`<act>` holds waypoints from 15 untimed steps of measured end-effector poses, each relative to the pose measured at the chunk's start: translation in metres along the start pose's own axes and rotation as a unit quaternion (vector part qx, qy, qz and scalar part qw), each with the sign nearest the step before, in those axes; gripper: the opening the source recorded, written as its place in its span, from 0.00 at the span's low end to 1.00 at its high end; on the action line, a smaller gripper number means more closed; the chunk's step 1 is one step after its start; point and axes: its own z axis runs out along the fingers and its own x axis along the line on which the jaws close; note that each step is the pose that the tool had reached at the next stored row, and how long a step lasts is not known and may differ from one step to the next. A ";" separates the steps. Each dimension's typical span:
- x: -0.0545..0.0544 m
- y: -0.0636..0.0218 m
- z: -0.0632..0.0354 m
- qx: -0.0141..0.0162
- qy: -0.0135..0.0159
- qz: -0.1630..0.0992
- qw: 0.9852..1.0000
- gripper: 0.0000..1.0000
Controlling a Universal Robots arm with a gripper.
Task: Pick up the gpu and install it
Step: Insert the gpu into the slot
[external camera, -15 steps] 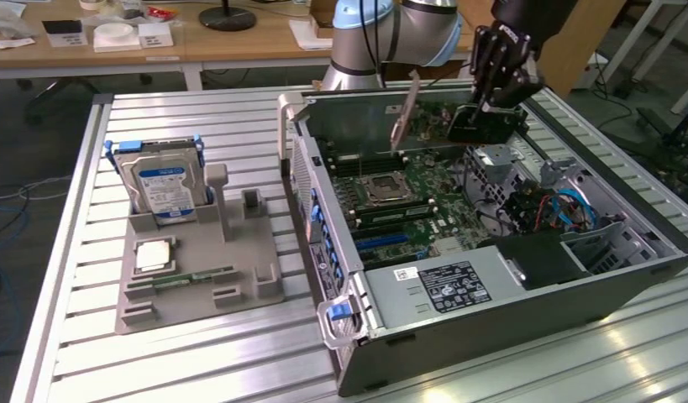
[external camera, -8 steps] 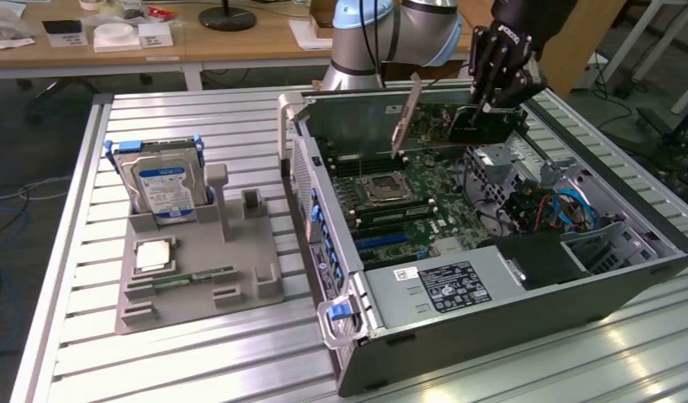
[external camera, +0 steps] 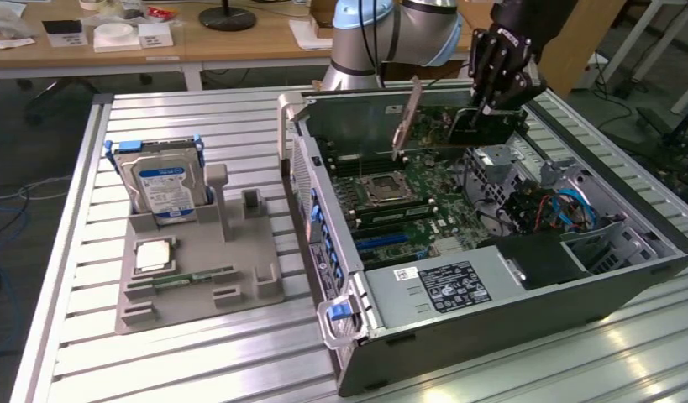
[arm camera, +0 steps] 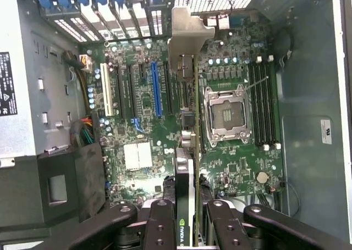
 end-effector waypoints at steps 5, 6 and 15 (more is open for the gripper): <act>0.001 0.0005 0.0028 0.007 -0.001 -0.002 1.000 0.27; 0.002 0.0006 0.0028 0.007 -0.001 -0.002 1.000 0.27; 0.010 0.0027 0.0095 0.007 -0.001 -0.013 1.000 0.27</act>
